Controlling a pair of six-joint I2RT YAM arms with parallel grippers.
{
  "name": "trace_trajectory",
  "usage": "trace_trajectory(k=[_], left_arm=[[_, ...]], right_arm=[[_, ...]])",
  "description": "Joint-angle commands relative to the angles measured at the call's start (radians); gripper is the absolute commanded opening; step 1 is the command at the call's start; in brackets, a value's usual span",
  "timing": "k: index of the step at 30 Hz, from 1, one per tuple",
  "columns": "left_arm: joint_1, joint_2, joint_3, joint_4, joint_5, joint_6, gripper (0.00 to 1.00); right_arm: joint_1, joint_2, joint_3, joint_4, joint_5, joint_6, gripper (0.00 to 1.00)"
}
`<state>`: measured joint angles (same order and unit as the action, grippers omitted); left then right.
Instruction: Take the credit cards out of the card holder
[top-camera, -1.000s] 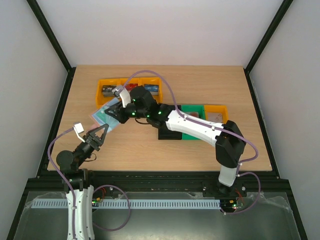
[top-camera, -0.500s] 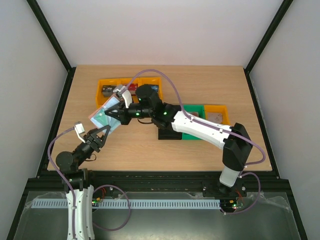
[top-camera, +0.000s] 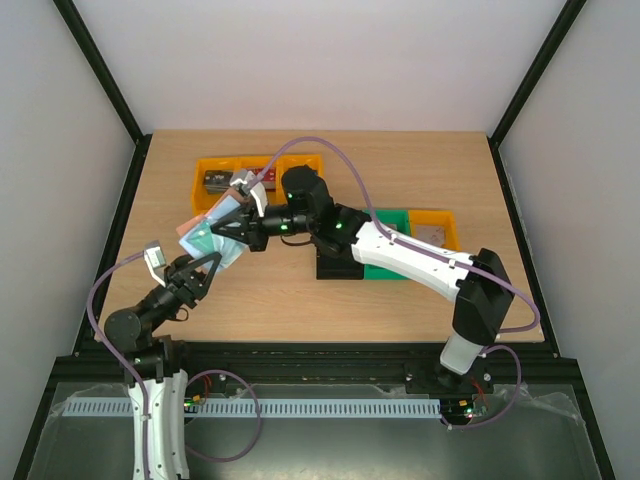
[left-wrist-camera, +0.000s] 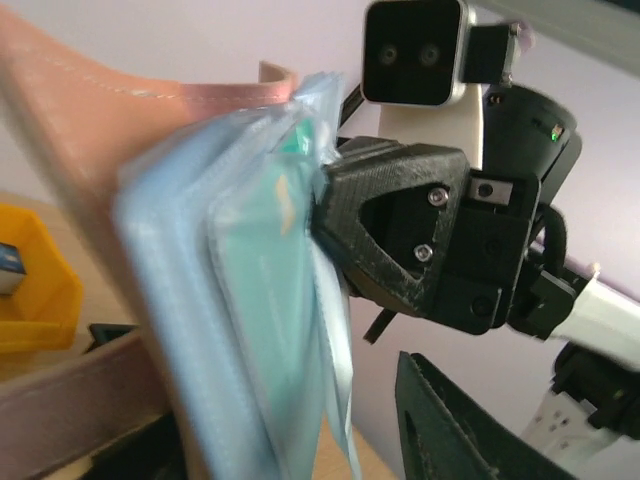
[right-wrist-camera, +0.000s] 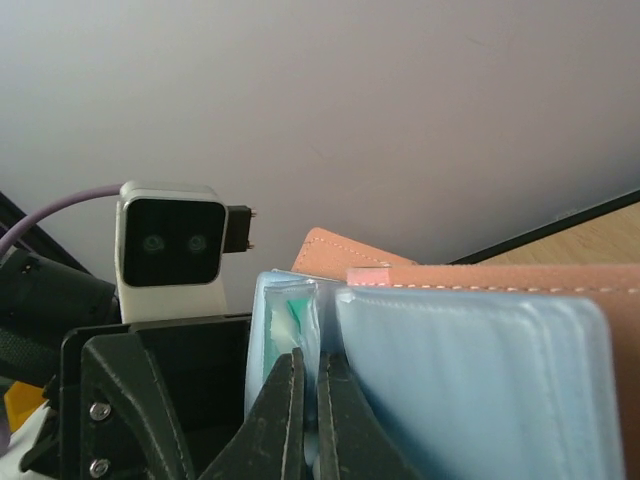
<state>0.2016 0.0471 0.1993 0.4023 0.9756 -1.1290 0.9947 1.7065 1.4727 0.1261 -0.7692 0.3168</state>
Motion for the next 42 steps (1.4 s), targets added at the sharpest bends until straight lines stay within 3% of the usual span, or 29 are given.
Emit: trace_trajectory(k=[1,3,5,14,19,31,35,38,39,41,42], left_arm=[[0.007,0.005,0.058,0.031,-0.016,0.020,0.35],[0.012,0.007,0.050,0.025,-0.035,-0.004,0.27],[0.014,0.012,0.046,0.044,-0.043,-0.025,0.25],[0.018,0.021,0.057,0.075,-0.020,0.001,0.37],[0.029,0.023,0.046,0.039,-0.062,0.002,0.22],[0.034,0.025,0.058,0.053,-0.034,0.009,0.29],[0.036,0.024,0.056,0.043,-0.039,0.017,0.23],[0.036,0.027,0.044,0.047,-0.016,0.034,0.04],[0.036,0.029,0.039,0.039,0.007,0.055,0.03],[0.036,0.031,0.048,-0.059,0.004,0.142,0.02],[0.036,0.038,0.068,-0.158,-0.023,0.203,0.02]], right_arm=[[-0.003,-0.039,-0.020,-0.031,-0.068,-0.033,0.02],[-0.002,-0.042,-0.020,-0.032,-0.082,-0.032,0.02],[-0.004,-0.043,-0.020,-0.042,-0.092,-0.038,0.02],[-0.004,-0.043,-0.025,-0.062,-0.106,-0.071,0.02],[-0.003,-0.059,-0.041,-0.073,-0.098,-0.078,0.02],[-0.012,-0.076,-0.055,-0.078,-0.101,-0.096,0.02],[-0.015,-0.094,-0.073,-0.066,-0.102,-0.094,0.02],[-0.016,-0.096,-0.078,-0.067,-0.102,-0.096,0.02],[-0.016,-0.096,-0.082,-0.068,-0.099,-0.099,0.02],[-0.023,-0.099,-0.096,-0.070,-0.071,-0.101,0.02],[-0.029,-0.105,-0.102,-0.072,-0.036,-0.094,0.07]])
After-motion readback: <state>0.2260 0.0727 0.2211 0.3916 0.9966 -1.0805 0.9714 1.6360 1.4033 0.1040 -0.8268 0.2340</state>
